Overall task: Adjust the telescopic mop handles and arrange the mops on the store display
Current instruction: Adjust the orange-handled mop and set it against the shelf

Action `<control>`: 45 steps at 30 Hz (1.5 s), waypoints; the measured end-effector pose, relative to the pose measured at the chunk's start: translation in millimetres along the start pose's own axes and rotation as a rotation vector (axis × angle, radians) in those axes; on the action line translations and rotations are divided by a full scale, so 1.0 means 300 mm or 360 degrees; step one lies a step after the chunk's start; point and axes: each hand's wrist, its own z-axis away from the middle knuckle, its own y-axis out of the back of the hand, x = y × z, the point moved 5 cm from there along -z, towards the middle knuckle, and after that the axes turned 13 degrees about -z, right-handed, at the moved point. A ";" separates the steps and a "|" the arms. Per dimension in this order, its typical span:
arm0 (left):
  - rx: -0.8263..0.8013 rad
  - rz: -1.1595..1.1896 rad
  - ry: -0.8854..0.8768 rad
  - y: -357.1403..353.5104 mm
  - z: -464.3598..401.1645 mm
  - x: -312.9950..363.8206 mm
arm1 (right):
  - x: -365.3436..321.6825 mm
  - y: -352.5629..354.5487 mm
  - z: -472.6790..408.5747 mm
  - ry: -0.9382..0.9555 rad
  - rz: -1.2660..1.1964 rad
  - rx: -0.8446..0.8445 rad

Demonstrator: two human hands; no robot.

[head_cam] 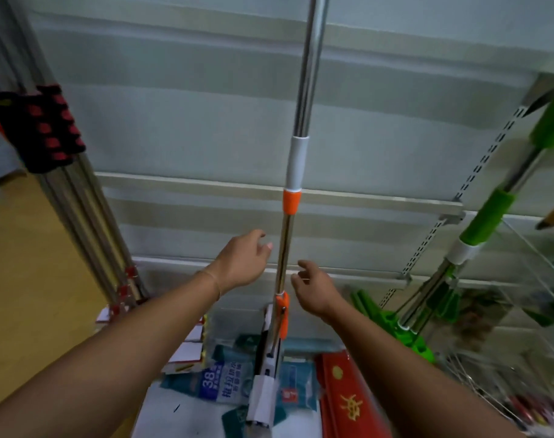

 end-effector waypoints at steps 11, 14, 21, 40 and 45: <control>0.0118 0.0184 0.0235 -0.225 -0.134 0.043 | 0.252 -0.026 -0.185 -0.0189 0.0197 -0.0533; 0.0069 0.0302 0.0253 -0.275 -0.151 0.029 | 0.280 -0.064 -0.213 -0.0174 0.0238 -0.0583; 0.0173 0.0360 0.0384 -0.347 -0.182 0.000 | 0.345 -0.134 -0.273 -0.0108 0.0295 -0.0646; -0.0161 0.0299 0.0060 -0.336 -0.222 -0.038 | 0.432 -0.212 -0.269 0.0027 0.0465 -0.0535; -0.0299 0.0398 0.0031 -0.343 -0.253 -0.028 | 0.457 -0.212 -0.273 -0.0062 0.0343 -0.0387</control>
